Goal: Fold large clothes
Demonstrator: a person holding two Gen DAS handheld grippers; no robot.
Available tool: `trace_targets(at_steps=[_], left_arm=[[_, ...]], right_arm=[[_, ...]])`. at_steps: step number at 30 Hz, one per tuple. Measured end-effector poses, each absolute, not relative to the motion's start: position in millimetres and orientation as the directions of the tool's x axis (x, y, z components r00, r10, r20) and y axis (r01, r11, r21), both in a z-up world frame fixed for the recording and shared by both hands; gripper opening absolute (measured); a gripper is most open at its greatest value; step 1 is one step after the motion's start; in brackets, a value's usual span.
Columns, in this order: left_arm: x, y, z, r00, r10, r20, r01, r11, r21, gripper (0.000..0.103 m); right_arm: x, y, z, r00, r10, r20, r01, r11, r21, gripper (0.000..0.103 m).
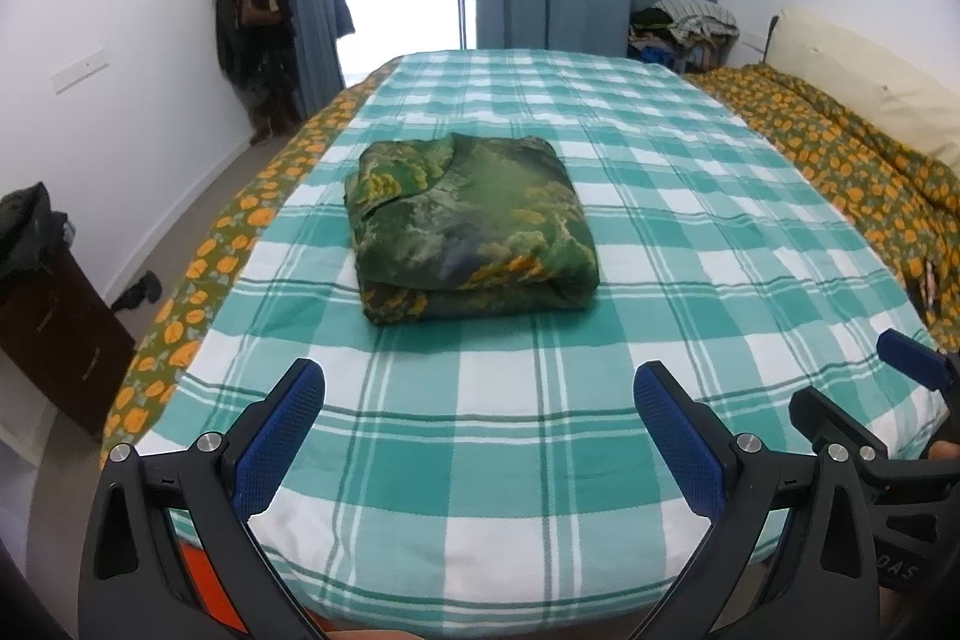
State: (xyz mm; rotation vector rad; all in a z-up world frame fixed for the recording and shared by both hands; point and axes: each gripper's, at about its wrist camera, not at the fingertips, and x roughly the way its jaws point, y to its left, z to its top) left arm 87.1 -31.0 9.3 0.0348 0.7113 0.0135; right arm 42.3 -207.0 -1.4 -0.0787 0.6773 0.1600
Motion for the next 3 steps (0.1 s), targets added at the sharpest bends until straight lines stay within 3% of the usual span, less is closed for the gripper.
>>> trace_targets(at_steps=[3], left_arm=[[86.2,-32.1,10.2,0.767,0.034,-0.641,-0.002,0.999,0.051,0.102]], right_arm=[[42.2,-207.2,-0.9,0.768,0.122,-0.629,-0.173,0.985,-0.021,0.092]])
